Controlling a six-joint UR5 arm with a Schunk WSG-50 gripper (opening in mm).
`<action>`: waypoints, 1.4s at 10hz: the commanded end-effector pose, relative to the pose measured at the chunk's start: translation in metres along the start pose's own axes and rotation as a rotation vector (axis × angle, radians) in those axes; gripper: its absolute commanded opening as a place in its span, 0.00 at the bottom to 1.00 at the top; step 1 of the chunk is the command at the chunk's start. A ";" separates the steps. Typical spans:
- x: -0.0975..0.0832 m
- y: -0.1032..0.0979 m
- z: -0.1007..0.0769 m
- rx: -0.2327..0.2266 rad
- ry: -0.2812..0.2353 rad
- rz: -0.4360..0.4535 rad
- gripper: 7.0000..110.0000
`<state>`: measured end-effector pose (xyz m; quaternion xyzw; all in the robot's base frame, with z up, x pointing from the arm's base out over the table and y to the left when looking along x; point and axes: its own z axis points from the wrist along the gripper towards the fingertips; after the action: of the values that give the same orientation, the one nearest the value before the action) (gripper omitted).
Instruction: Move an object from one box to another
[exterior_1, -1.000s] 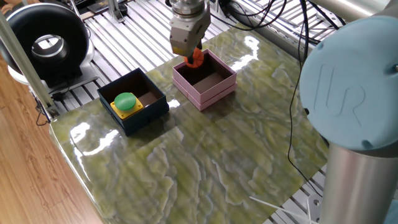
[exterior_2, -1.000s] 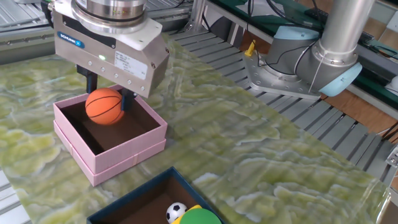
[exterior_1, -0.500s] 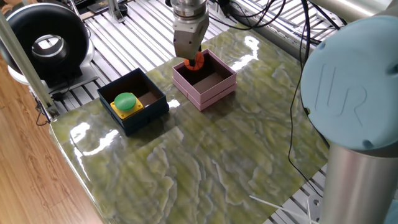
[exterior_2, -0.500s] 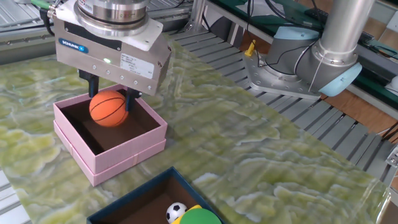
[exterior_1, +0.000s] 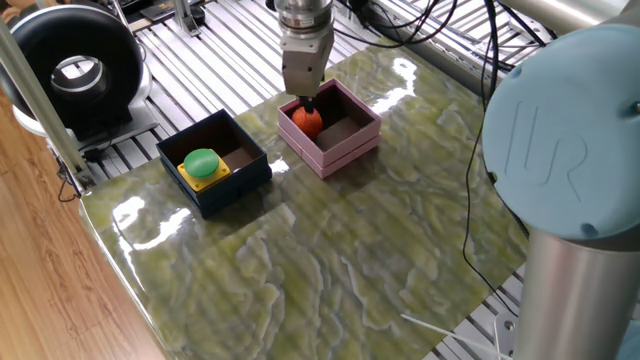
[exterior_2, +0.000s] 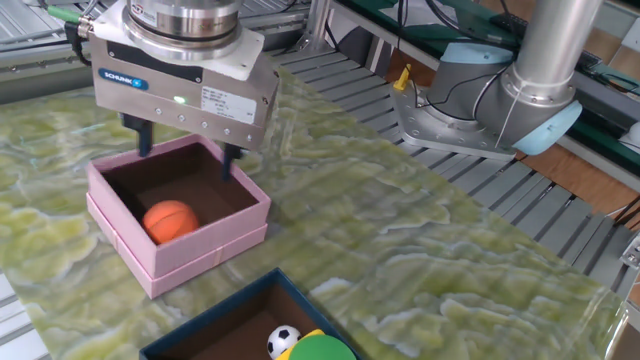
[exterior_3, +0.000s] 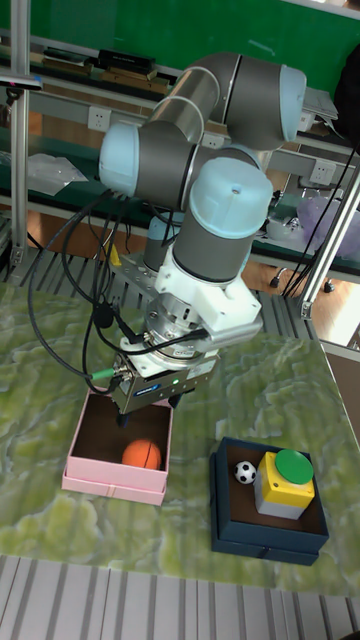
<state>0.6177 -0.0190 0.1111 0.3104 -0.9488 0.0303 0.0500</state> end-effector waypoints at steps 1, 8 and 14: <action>-0.003 0.006 -0.004 -0.031 -0.006 -0.005 0.79; -0.062 0.056 -0.020 -0.034 -0.024 0.215 0.57; -0.125 0.113 -0.022 -0.066 -0.020 0.369 0.57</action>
<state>0.6458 0.1150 0.1162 0.1585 -0.9862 0.0176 0.0435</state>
